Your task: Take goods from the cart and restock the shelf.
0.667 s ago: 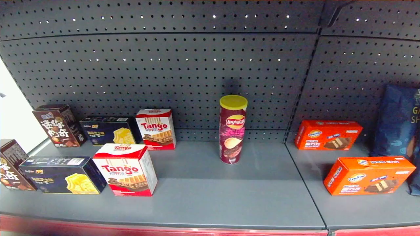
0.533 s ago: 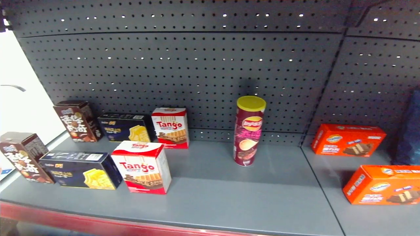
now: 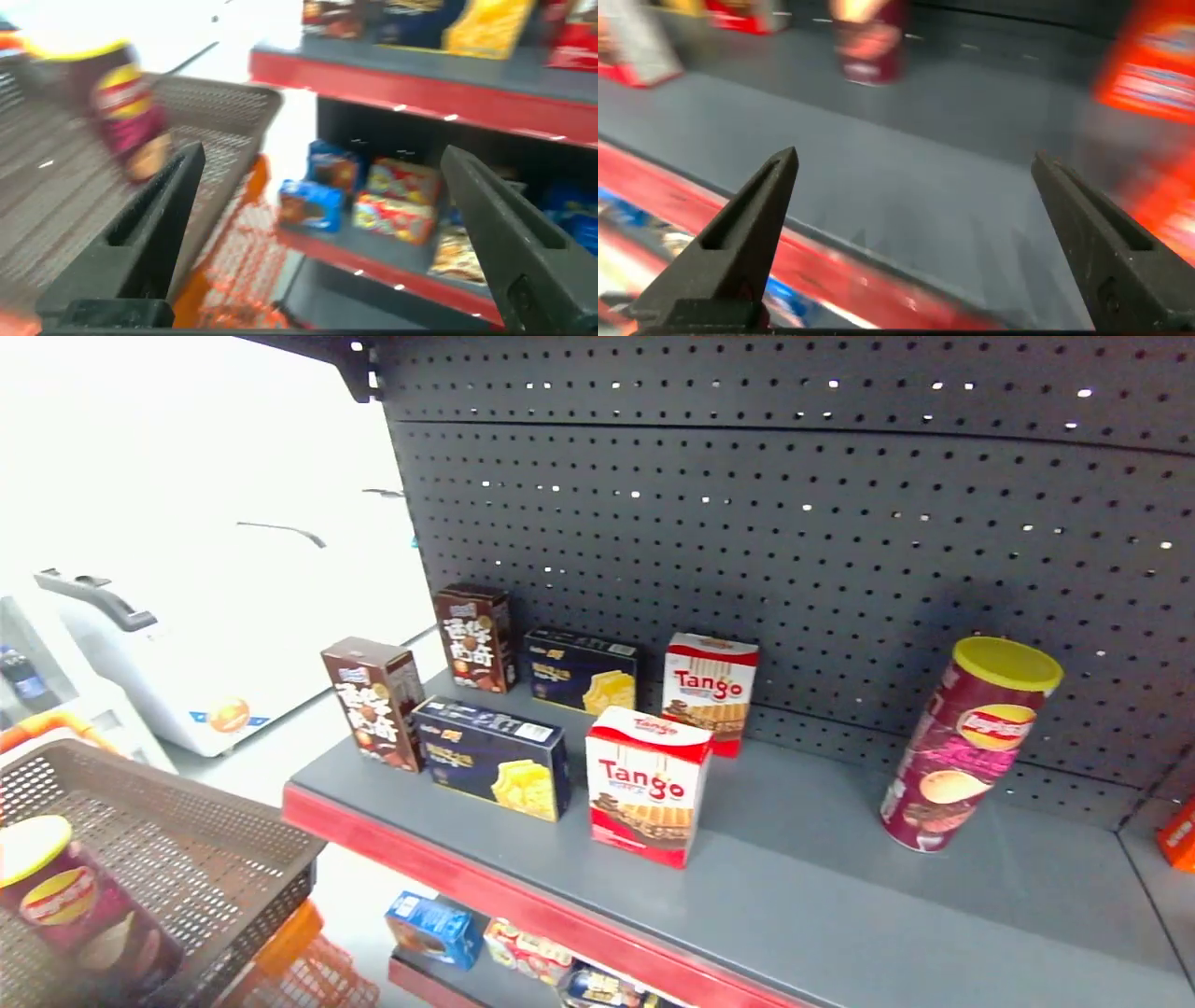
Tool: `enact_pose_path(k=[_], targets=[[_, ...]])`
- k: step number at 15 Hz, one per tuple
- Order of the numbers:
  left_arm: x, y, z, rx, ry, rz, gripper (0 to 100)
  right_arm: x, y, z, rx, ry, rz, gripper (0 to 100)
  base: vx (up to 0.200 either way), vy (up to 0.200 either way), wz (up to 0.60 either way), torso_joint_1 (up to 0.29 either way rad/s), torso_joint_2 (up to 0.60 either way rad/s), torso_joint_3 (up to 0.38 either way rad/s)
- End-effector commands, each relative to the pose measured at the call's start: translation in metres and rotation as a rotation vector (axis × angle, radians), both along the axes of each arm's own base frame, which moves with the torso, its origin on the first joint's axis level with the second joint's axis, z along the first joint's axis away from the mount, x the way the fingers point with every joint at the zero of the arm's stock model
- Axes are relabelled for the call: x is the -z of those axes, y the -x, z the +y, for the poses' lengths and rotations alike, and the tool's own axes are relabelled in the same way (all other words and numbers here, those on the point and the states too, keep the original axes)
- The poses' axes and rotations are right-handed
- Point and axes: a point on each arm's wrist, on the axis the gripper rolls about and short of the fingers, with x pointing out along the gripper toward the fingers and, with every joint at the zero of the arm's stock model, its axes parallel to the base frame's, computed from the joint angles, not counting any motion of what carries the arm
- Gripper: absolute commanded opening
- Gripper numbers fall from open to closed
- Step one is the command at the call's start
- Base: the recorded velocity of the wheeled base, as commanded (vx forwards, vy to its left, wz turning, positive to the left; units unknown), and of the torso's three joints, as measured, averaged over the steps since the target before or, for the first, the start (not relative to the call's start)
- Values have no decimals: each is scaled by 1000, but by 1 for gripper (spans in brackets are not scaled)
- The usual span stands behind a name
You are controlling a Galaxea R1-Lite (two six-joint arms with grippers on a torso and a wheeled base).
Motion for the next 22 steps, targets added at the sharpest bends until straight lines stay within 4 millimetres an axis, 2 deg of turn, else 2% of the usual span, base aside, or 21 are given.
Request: enact_pose_path(k=[1, 4, 22], targets=[[0, 0, 0, 0, 0, 2, 100, 0, 0, 0, 0, 0, -1, 100, 0, 0, 600, 2, 2, 2], [0, 0, 0, 0, 0, 2, 100, 0, 0, 0, 0, 0, -1, 100, 0, 0, 600, 2, 2, 7], [0, 0, 0, -9, 5, 2, 100, 0, 0, 0, -13, -3, 0, 100, 0, 0, 0, 0, 0, 0]])
